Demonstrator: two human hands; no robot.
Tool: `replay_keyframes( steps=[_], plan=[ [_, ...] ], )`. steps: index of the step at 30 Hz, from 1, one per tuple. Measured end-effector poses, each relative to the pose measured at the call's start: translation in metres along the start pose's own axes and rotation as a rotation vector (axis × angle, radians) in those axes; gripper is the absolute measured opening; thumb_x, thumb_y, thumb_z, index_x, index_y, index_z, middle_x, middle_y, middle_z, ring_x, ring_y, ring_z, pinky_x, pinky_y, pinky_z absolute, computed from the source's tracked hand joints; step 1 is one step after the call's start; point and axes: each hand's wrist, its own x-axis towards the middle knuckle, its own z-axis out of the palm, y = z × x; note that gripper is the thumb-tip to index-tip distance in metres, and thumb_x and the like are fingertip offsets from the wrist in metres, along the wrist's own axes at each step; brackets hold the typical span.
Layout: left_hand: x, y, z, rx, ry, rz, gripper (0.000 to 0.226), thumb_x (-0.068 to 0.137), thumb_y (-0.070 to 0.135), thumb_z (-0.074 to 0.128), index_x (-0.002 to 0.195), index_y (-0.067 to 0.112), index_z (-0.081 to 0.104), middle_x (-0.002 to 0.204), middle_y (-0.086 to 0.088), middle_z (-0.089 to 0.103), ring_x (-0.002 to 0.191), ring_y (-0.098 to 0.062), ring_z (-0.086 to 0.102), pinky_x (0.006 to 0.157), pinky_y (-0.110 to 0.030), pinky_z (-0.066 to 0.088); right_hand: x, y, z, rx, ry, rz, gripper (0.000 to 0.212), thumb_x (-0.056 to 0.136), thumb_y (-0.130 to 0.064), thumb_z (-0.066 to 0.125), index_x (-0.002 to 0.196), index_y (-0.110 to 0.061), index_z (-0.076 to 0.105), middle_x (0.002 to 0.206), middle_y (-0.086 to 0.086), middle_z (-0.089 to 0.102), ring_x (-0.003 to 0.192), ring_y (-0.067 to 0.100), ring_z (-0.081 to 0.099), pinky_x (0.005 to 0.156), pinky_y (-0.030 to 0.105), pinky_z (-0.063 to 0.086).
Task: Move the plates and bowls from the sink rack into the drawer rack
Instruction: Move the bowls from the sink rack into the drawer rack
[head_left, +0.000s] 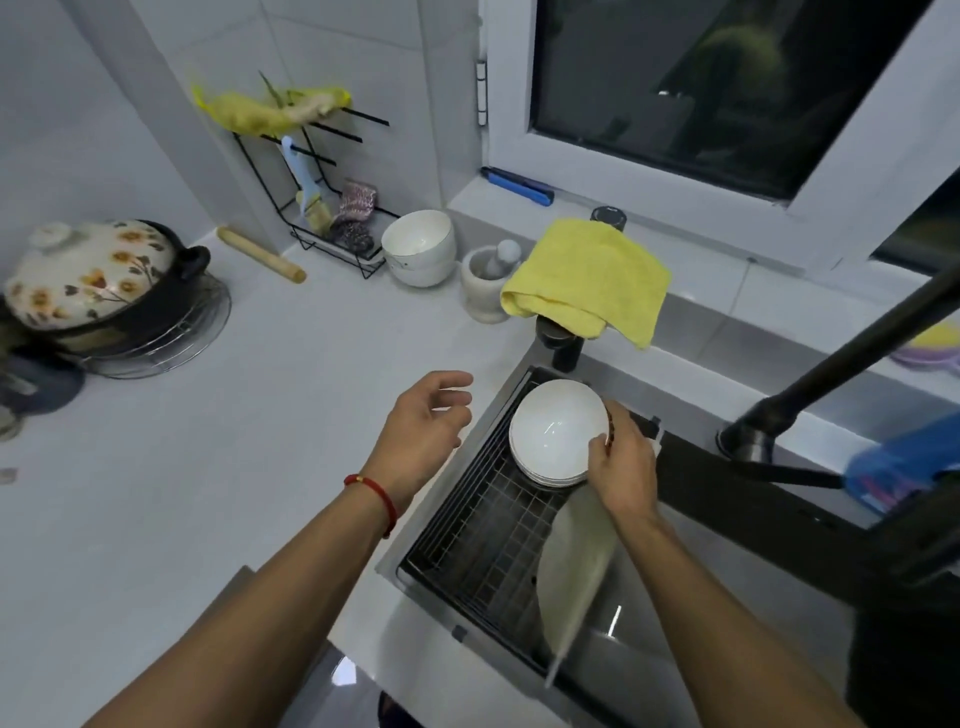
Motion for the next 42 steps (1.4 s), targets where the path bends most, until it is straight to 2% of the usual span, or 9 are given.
replay_keyframes(
  steps=[2,5,12,18,23,25,27,36,42],
  plan=[
    [-0.005,-0.003,0.001,-0.01,0.013,-0.015,0.037,0.094,0.006,0.054,0.122,0.027,0.065,0.118,-0.001,0.066,0.105,-0.017,0.065,0.089,-0.035,0.059,-0.006,0.0,-0.008,0.077,0.023,-0.031,0.054,0.096,-0.005,0.051,0.148,-0.017,0.05,0.142,0.014,0.06,0.126,0.034,0.06,0.103,0.052,0.055],
    [-0.015,-0.011,0.001,-0.047,0.027,-0.05,0.033,0.096,0.012,0.056,0.124,0.028,0.063,0.119,0.0,0.064,0.108,-0.017,0.064,0.088,-0.033,0.059,-0.022,-0.01,-0.016,0.363,0.017,0.019,0.054,0.094,-0.005,0.057,0.144,-0.027,0.055,0.139,0.001,0.058,0.096,0.016,0.07,0.064,0.037,0.065],
    [-0.066,-0.051,-0.024,-0.397,0.077,-0.194,0.035,0.098,0.047,0.056,0.131,0.037,0.057,0.125,0.006,0.066,0.112,-0.019,0.065,0.079,-0.038,0.063,-0.088,-0.076,0.005,0.675,-0.392,0.041,0.054,0.096,-0.005,0.062,0.107,-0.058,0.066,0.119,-0.016,0.074,0.04,0.019,0.059,0.031,0.024,0.041],
    [-0.163,-0.119,-0.102,-0.597,0.437,-0.173,0.049,0.096,0.067,0.042,0.126,0.036,0.066,0.126,0.004,0.071,0.117,-0.025,0.067,0.1,-0.057,0.053,-0.156,-0.131,0.059,0.626,-0.967,-0.017,0.045,0.081,-0.046,0.07,0.125,-0.041,0.068,0.121,-0.005,0.072,0.074,0.019,0.069,0.05,0.029,0.051],
    [-0.272,-0.172,-0.157,-0.776,0.723,-0.294,0.064,0.091,0.079,0.034,0.114,0.033,0.073,0.11,-0.002,0.078,0.096,-0.031,0.075,0.058,-0.038,0.06,-0.246,-0.162,0.116,0.569,-1.547,0.145,0.065,0.082,-0.058,0.076,0.134,-0.021,0.068,0.128,0.025,0.066,0.116,0.025,0.067,0.084,0.032,0.06],
    [-0.319,-0.197,-0.174,-0.81,0.839,-0.305,0.062,0.094,0.075,0.034,0.11,0.03,0.074,0.108,0.0,0.078,0.098,-0.027,0.075,0.072,-0.043,0.062,-0.292,-0.17,0.135,0.56,-1.679,0.194,0.072,0.077,-0.053,0.083,0.135,-0.013,0.067,0.134,0.034,0.059,0.124,0.034,0.064,0.09,0.041,0.06],
    [-0.37,-0.225,-0.188,-0.851,0.931,-0.29,0.059,0.096,0.07,0.036,0.111,0.029,0.075,0.109,0.001,0.078,0.101,-0.024,0.075,0.086,-0.045,0.06,-0.344,-0.177,0.153,0.517,-1.76,0.186,0.076,0.071,-0.052,0.088,0.132,-0.01,0.069,0.14,0.025,0.063,0.124,0.036,0.066,0.091,0.043,0.06],
    [-0.61,-0.356,-0.244,-0.944,1.197,-0.299,0.035,0.101,0.052,0.047,0.111,0.03,0.072,0.101,0.001,0.079,0.086,-0.021,0.076,0.058,-0.034,0.059,-0.606,-0.16,0.215,0.359,-1.869,0.274,0.086,0.067,-0.043,0.093,0.138,-0.007,0.061,0.139,0.021,0.066,0.126,0.039,0.065,0.094,0.047,0.06],
    [-0.728,-0.453,-0.287,-0.744,1.281,-0.47,0.02,0.098,0.029,0.052,0.105,0.027,0.07,0.116,-0.006,0.072,0.104,-0.024,0.068,0.079,-0.042,0.062,-0.735,-0.157,0.255,0.162,-1.766,0.175,0.061,0.078,-0.038,0.083,0.126,-0.005,0.066,0.12,0.021,0.075,0.113,0.037,0.073,0.095,0.041,0.061]
  ],
)
